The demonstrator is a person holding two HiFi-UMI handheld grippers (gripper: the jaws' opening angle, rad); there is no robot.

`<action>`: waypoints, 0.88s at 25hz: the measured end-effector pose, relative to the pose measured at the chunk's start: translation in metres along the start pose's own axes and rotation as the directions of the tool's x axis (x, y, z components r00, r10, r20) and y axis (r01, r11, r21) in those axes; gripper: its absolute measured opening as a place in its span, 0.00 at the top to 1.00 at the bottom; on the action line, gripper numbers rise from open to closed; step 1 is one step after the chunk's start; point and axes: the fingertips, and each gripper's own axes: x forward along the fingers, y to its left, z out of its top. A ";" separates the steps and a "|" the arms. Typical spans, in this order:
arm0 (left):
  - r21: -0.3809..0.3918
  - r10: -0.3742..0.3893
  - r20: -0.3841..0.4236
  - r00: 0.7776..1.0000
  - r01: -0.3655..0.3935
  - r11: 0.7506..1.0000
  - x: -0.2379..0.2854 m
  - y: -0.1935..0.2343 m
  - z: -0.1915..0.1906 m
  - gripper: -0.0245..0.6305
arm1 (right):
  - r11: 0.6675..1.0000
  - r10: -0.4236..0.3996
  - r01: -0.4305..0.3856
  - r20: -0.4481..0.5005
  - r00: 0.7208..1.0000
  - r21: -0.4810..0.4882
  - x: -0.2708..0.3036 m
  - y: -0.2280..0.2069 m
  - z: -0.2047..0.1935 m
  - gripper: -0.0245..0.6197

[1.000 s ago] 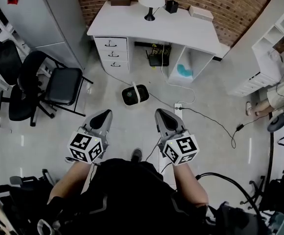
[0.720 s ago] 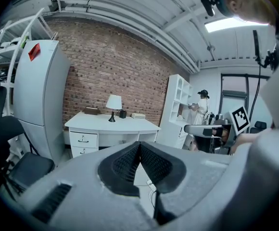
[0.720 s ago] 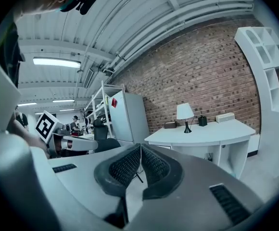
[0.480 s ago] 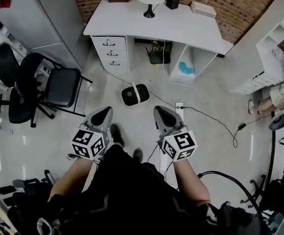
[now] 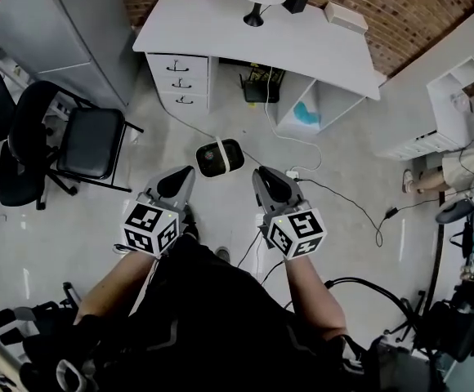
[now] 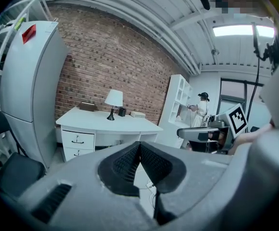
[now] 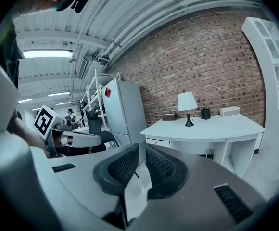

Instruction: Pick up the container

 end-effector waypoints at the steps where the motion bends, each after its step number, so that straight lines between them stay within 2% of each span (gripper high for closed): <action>1: -0.007 0.000 -0.006 1.000 0.000 1.000 0.005 0.008 -0.001 0.94 | 1.000 -0.003 0.003 -0.011 1.000 0.005 0.010 -0.003 -0.001 0.95; 4: -0.019 -0.004 -0.031 0.999 0.004 1.000 0.022 0.032 -0.006 0.95 | 1.000 -0.005 0.007 -0.037 0.999 0.029 0.042 -0.013 -0.008 0.95; 14: -0.082 -0.055 -0.116 0.992 0.046 0.996 0.084 0.109 -0.030 0.94 | 0.997 -0.066 0.070 -0.158 0.985 0.014 0.134 -0.053 -0.047 0.94; 16: -0.100 -0.052 -0.144 0.988 0.037 0.994 0.100 0.121 -0.044 0.94 | 0.998 -0.054 0.059 -0.185 0.981 0.025 0.149 -0.061 -0.061 0.90; 18: -0.124 -0.035 -0.165 0.986 0.014 0.992 0.116 0.130 -0.059 0.94 | 0.998 -0.030 0.042 -0.210 0.977 0.051 0.162 -0.070 -0.076 0.80; 22: -0.169 -0.001 -0.198 0.980 -0.033 0.985 0.145 0.131 -0.092 0.94 | 0.999 0.002 0.008 -0.249 0.969 0.039 0.180 -0.093 -0.107 0.79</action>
